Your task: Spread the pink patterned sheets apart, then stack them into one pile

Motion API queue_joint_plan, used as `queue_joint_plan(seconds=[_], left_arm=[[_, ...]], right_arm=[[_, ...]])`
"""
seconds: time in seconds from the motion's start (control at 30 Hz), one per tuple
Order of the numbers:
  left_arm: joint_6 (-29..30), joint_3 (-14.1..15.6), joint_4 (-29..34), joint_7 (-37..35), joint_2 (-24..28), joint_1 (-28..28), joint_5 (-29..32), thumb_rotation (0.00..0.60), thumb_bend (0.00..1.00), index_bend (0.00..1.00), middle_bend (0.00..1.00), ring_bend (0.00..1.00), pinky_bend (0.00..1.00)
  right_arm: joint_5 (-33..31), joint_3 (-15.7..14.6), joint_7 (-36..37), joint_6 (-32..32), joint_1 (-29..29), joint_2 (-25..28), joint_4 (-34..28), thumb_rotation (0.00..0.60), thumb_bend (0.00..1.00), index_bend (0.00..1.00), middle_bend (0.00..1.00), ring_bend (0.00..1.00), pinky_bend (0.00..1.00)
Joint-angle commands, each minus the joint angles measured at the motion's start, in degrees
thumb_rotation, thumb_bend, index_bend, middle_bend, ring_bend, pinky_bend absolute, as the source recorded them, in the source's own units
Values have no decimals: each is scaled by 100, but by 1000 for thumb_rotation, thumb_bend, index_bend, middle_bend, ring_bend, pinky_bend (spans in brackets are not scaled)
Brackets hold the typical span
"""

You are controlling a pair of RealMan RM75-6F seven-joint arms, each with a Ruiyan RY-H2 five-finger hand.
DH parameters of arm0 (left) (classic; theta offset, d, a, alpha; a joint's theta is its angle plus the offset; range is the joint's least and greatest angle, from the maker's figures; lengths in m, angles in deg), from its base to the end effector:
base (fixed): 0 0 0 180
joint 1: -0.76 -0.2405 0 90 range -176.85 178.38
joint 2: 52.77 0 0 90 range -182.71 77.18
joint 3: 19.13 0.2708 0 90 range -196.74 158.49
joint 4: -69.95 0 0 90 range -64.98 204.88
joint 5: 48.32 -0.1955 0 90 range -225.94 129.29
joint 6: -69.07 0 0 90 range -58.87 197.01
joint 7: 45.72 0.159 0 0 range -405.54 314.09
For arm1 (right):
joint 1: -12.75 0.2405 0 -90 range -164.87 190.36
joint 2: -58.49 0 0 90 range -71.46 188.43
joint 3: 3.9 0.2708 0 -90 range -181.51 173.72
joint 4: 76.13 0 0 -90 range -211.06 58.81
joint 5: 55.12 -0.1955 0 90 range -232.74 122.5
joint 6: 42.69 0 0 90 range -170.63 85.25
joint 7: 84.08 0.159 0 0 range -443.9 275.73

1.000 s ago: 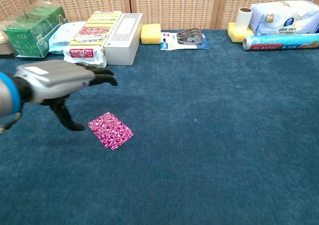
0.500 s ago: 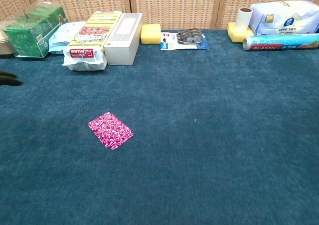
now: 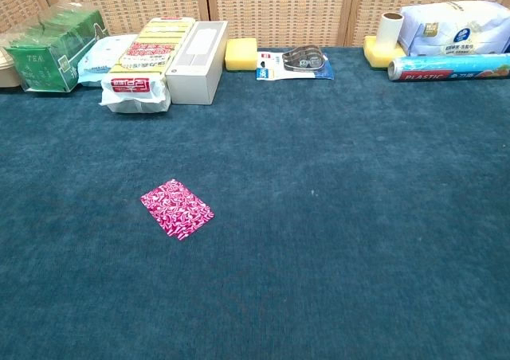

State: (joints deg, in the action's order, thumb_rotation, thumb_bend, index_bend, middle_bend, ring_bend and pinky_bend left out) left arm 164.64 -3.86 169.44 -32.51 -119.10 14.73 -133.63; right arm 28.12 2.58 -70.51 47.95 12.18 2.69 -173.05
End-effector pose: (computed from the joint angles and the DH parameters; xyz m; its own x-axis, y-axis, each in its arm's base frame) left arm -0.2841 0.1787 0.1456 0.4916 0.0726 0.8678 0.8671 -0.1322 -0.4802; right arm -0.3204 -0.1757 0.2449 0.2352 0.1416 0.9616 -0.9708 0.0814 0.2255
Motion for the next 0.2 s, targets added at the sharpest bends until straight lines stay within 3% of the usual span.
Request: queue_joint_plan(seconds=[0.03,0.2], left_arm=[[272,-175,-75,30,22,-276,-130,600,154,0,0,0,49],[492,-328,-10,44,91,-533,-297,600,155,0,0,0,50]], right_arm=[[1,2,20,-1,-5,-2,8,600,8,214,1,0,0],[78,-16,10,36,-21,-4,-1,600,8,214,2,0,0]])
